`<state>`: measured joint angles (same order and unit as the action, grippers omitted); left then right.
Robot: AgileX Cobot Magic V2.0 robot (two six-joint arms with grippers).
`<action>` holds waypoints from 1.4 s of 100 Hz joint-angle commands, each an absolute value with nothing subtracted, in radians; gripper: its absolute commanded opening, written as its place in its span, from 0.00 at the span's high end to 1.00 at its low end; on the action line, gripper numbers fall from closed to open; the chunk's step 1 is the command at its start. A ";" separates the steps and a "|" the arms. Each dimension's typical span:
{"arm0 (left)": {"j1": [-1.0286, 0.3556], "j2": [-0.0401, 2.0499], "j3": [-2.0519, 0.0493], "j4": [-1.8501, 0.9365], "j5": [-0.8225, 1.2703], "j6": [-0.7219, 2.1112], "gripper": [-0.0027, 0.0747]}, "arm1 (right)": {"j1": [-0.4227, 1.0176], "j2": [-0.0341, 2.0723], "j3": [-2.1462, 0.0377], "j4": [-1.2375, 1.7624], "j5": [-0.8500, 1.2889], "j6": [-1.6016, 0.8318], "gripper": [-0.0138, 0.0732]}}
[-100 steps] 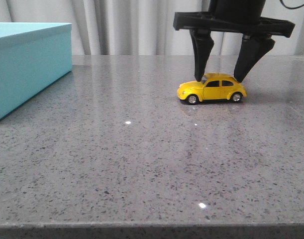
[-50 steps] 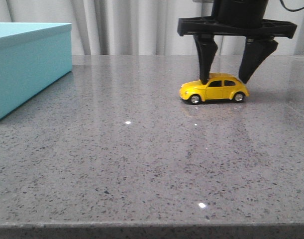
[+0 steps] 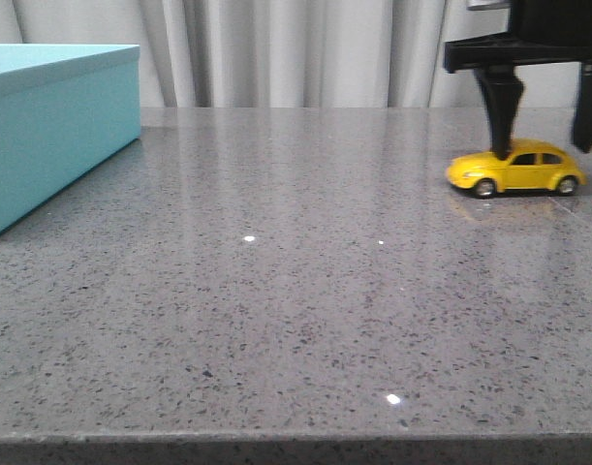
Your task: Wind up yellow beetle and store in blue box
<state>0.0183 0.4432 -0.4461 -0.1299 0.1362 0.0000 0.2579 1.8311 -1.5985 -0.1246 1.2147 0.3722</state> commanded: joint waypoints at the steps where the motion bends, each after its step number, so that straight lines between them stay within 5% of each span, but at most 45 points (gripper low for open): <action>1: 0.013 0.455 -0.478 -0.140 0.062 0.000 0.99 | 0.239 1.770 -1.624 -0.190 1.245 0.367 0.26; 70: 0.013 0.455 -0.475 -0.140 0.034 0.000 0.99 | 0.243 1.449 -1.623 -0.083 1.193 0.307 0.26; 140: 0.013 0.455 -0.529 -0.149 0.104 0.000 0.99 | 0.310 1.370 -1.621 -0.082 1.209 0.293 0.26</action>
